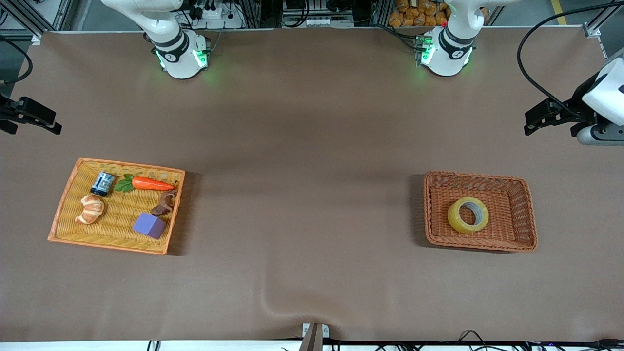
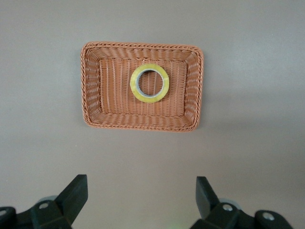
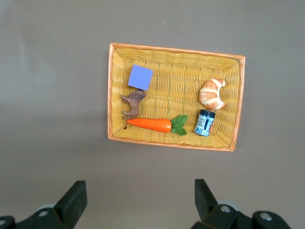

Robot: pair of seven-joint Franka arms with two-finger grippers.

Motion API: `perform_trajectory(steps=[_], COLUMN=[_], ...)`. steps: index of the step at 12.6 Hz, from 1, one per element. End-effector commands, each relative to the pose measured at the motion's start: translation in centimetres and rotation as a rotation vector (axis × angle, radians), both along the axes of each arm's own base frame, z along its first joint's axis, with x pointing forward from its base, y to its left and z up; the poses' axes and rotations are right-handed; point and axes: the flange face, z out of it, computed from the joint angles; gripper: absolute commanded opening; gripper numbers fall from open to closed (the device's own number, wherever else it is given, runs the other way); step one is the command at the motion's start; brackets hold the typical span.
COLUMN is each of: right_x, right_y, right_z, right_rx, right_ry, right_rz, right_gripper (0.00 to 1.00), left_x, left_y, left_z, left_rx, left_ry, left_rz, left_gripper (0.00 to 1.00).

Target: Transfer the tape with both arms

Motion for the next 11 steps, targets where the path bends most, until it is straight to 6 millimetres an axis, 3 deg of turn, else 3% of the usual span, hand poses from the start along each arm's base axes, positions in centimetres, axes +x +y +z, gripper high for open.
perform_trajectory(steps=[1, 11], right_x=[-0.16, -0.13], right_y=[0.04, 0.46], right_z=[0.04, 0.04], right_rx=[0.012, 0.011], right_ry=[0.004, 0.005], right_rz=[-0.011, -0.06], right_gripper=[1.0, 1.0], left_x=[-1.07, -1.66], left_y=[-0.42, -0.16], left_z=[0.53, 0.88], left_rx=[-0.016, -0.013], left_ry=[0.017, 0.039], left_rz=[0.003, 0.004], left_gripper=[1.0, 1.0])
